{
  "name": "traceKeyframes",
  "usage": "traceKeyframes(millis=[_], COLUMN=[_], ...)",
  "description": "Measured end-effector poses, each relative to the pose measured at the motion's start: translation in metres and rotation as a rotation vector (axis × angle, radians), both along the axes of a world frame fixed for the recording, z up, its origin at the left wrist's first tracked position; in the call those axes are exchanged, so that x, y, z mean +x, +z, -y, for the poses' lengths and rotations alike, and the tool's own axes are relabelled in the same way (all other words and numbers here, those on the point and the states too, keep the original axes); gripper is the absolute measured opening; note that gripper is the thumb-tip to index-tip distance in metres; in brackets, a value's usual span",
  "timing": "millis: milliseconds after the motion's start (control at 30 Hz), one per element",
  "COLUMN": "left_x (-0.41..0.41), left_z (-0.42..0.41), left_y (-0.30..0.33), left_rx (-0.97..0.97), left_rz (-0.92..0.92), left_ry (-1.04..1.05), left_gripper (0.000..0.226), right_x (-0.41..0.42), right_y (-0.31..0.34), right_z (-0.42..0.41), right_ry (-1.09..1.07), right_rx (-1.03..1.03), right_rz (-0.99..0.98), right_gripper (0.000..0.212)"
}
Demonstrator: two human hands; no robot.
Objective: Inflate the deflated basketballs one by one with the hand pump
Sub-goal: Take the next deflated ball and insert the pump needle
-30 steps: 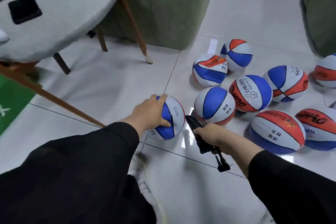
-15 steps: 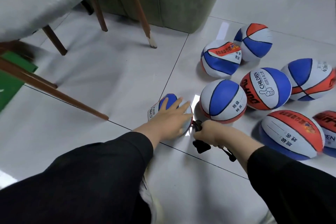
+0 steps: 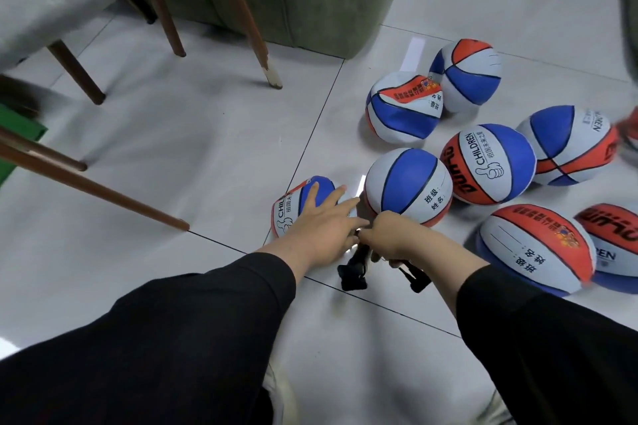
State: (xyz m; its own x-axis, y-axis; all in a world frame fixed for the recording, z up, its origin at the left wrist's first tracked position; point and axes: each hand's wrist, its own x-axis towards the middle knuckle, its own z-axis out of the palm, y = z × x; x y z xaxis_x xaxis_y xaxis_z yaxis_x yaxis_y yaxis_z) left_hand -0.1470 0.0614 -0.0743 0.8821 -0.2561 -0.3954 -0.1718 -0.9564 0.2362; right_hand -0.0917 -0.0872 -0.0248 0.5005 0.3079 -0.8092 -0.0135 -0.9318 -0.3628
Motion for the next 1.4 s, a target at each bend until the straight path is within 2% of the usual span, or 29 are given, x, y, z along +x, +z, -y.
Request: traceKeyframes(millis=[67,267,333,400,500,600,667,767,867,967,1033,1100,1233,1400], left_x=[0.001,0.006,0.007,0.007,0.006,0.006,0.006,-0.002,-0.010,-0.020,-0.030,-0.042,-0.056,-0.070], left_z=[0.000,-0.001,-0.001,-0.002,-0.005,-0.014,-0.021,-0.031,-0.042,-0.057,-0.070,-0.082,-0.095,-0.095], left_y=[0.001,-0.001,0.000,0.002,-0.001,-0.008,-0.010,-0.011,-0.007,-0.002,-0.004,-0.009,-0.015,-0.013], left_rx=[-0.027,-0.084,-0.081,-0.097,-0.124,-0.165,-0.137,-0.057,-0.094,-0.121,-0.191,-0.244,-0.246,-0.250], left_rz=[-0.015,-0.039,-0.030,-0.011,0.024,0.080,0.095,0.068,0.001,-0.030,-0.045,-0.075,-0.090,0.031], left_ry=[0.010,0.050,0.057,0.084,0.130,0.193,0.234,0.316,0.344,0.318,0.400,0.499,0.572,0.637], left_gripper=[0.040,0.036,0.033,0.035,0.039,0.056,0.067,0.072,0.080,0.103,0.126,0.140,0.141,0.131], right_x=[0.007,0.020,0.020,0.019,0.011,-0.008,-0.020,-0.035,-0.047,-0.059,-0.068,-0.080,-0.109,-0.142], right_y=[0.002,0.002,-0.006,-0.016,-0.032,-0.048,-0.058,-0.066,-0.071,-0.080,-0.085,-0.090,-0.100,-0.101], right_z=[0.002,0.013,0.014,0.020,0.031,0.037,0.035,0.026,0.018,0.016,0.016,0.018,0.018,0.014], right_ry=[-0.011,-0.364,-0.415,-0.330,-0.052,0.123,0.157,0.210,0.266,0.294,0.316,0.335,0.328,0.333], right_rx=[0.049,0.225,0.242,0.197,0.130,0.123,0.174,0.215,0.221,0.213,0.204,0.206,0.203,0.189], right_rz=[0.015,-0.154,-0.099,0.021,0.120,0.210,0.232,0.238,0.200,0.194,0.198,0.200,0.164,0.151], right_gripper=[0.030,0.020,0.017,0.017,0.017,0.023,0.027,0.029,0.033,0.032,0.031,0.036,0.049,0.056])
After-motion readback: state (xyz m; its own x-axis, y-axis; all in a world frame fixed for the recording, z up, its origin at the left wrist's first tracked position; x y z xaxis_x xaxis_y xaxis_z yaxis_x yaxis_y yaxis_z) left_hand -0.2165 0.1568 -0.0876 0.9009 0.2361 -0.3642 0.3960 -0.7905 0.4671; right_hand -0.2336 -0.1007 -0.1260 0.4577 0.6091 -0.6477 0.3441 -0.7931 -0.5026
